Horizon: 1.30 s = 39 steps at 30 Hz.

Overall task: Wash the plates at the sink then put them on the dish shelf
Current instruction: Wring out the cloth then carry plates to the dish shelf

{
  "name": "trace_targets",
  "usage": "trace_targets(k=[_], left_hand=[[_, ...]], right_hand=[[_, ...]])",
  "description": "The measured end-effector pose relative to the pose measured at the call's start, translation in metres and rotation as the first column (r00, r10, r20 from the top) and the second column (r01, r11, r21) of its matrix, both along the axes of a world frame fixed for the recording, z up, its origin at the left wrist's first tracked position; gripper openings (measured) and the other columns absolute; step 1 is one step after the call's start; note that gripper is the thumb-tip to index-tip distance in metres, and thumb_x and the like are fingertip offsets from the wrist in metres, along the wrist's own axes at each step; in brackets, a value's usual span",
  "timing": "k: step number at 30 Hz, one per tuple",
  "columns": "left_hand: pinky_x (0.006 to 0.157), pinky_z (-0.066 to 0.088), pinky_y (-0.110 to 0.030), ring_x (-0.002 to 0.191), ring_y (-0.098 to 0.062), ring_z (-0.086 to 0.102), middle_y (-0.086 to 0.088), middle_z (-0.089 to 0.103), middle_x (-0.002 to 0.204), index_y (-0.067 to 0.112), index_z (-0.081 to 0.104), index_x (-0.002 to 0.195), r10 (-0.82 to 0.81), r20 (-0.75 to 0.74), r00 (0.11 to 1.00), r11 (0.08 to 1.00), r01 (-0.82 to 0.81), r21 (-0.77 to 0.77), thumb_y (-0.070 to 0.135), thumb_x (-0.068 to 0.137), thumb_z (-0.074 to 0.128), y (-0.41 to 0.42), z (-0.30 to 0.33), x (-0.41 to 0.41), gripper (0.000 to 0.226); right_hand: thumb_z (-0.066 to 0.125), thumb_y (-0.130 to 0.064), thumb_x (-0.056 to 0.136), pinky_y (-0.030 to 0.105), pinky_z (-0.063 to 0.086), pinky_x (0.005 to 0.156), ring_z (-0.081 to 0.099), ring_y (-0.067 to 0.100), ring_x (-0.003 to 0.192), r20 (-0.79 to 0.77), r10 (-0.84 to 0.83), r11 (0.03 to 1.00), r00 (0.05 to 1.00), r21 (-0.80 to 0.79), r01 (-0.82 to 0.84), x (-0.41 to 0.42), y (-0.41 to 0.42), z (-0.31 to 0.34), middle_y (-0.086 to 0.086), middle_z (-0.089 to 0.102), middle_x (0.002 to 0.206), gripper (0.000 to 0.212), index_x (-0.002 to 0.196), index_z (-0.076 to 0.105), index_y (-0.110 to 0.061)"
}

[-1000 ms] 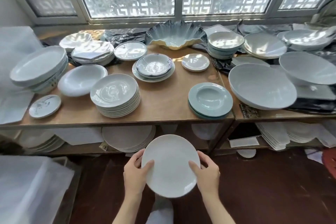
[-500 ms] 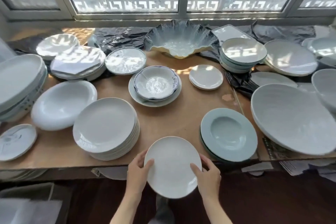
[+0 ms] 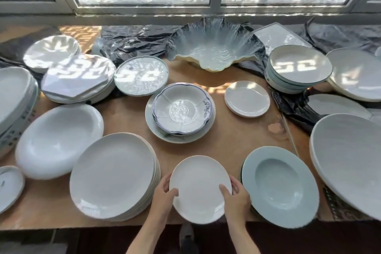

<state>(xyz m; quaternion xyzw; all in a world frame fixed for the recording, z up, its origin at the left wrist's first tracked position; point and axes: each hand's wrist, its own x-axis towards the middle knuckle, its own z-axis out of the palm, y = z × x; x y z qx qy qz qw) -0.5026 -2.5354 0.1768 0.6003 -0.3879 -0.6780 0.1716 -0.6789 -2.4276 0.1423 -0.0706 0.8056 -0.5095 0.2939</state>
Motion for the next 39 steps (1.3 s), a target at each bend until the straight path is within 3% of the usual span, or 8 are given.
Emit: trace_targets(k=[5, 14, 17, 21, 24, 26, 30, 39], left_hand=[[0.092, 0.052, -0.037, 0.122, -0.020, 0.060, 0.002, 0.070, 0.128, 0.027, 0.061, 0.135, 0.050, -0.044, 0.998, 0.998, -0.049, 0.033, 0.006, 0.061, 0.061, -0.007, -0.009, -0.009, 0.076], [0.104, 0.053, -0.056, 0.118, -0.027, 0.065, -0.001, 0.073, 0.123, 0.031, 0.064, 0.134, 0.110, -0.088, 0.990, 0.994, -0.108, 0.028, 0.008, 0.073, 0.067, -0.006, -0.015, -0.019, 0.065], [0.102, 0.054, -0.049, 0.119, -0.024, 0.065, 0.001, 0.072, 0.126, 0.032, 0.063, 0.136, 0.063, -0.056, 0.996, 0.998, -0.063, 0.004, 0.003, 0.091, 0.061, -0.008, -0.015, -0.015, 0.053], [0.082, 0.055, -0.032, 0.112, -0.019, 0.068, 0.003, 0.075, 0.119, 0.029, 0.069, 0.125, -0.008, -0.005, 1.000, 0.999, 0.007, -0.041, -0.003, 0.093, 0.056, -0.011, -0.010, -0.006, 0.047], [0.089, 0.054, -0.029, 0.117, -0.013, 0.064, 0.005, 0.071, 0.125, 0.027, 0.065, 0.127, -0.018, 0.061, 0.998, 0.995, 0.024, -0.099, -0.004, 0.096, 0.055, -0.001, -0.007, 0.004, 0.045], [0.101, 0.049, -0.035, 0.123, -0.014, 0.060, 0.006, 0.066, 0.131, 0.026, 0.062, 0.133, -0.043, 0.145, 0.989, 0.986, 0.065, -0.154, 0.007, 0.100, 0.058, 0.013, -0.004, 0.014, 0.038], [0.095, 0.045, -0.032, 0.118, -0.013, 0.059, 0.008, 0.065, 0.121, 0.031, 0.063, 0.123, -0.078, 0.280, 0.957, 0.961, 0.146, -0.234, 0.032, 0.103, 0.058, 0.053, 0.008, 0.028, 0.021], [0.098, 0.050, -0.029, 0.112, -0.006, 0.064, 0.019, 0.067, 0.114, 0.038, 0.065, 0.114, -0.111, 0.524, 0.845, 0.879, 0.329, -0.344, 0.020, 0.097, 0.058, 0.169, -0.006, 0.068, 0.026]], right_hand=[[0.078, 0.000, 0.088, 0.028, 0.053, 0.091, 0.070, 0.015, 0.113, -0.001, -0.038, 0.999, 0.999, 0.001, 0.038, 0.003, -0.015, -0.007, -0.003, 0.075, 0.118, 0.045, 0.130, 0.071, -0.013], [0.077, -0.005, 0.089, 0.027, 0.049, 0.090, 0.067, 0.016, 0.109, -0.105, 0.004, 0.997, 0.994, 0.074, 0.004, 0.006, -0.020, -0.009, -0.007, 0.075, 0.118, 0.043, 0.130, 0.073, -0.018], [0.074, -0.006, 0.090, 0.030, 0.050, 0.092, 0.065, 0.017, 0.112, -0.149, 0.100, 0.988, 0.984, 0.128, -0.081, 0.002, -0.018, -0.009, -0.004, 0.074, 0.127, 0.047, 0.135, 0.070, -0.018], [0.068, -0.009, 0.091, 0.033, 0.051, 0.101, 0.062, 0.018, 0.124, -0.139, 0.224, 0.968, 0.965, 0.148, -0.204, -0.002, -0.012, -0.008, -0.008, 0.068, 0.136, 0.056, 0.145, 0.061, -0.023], [0.066, -0.013, 0.094, 0.035, 0.050, 0.104, 0.059, 0.018, 0.130, -0.145, 0.300, 0.947, 0.943, 0.166, -0.275, -0.002, 0.000, -0.005, -0.007, 0.064, 0.142, 0.056, 0.148, 0.057, -0.024], [0.065, -0.016, 0.096, 0.037, 0.047, 0.110, 0.055, 0.018, 0.135, -0.169, 0.366, 0.923, 0.915, 0.193, -0.333, -0.003, 0.010, 0.000, -0.008, 0.059, 0.148, 0.056, 0.150, 0.055, -0.023], [0.063, -0.018, 0.098, 0.035, 0.044, 0.111, 0.054, 0.016, 0.134, -0.198, 0.480, 0.870, 0.854, 0.228, -0.437, -0.002, 0.038, 0.015, -0.009, 0.061, 0.141, 0.044, 0.141, 0.060, -0.026], [0.060, -0.035, 0.098, 0.032, 0.052, 0.097, 0.064, 0.003, 0.110, -0.208, 0.794, 0.604, 0.572, 0.386, -0.698, 0.021, 0.121, 0.033, -0.021, 0.065, 0.121, 0.028, 0.126, 0.061, -0.040]])
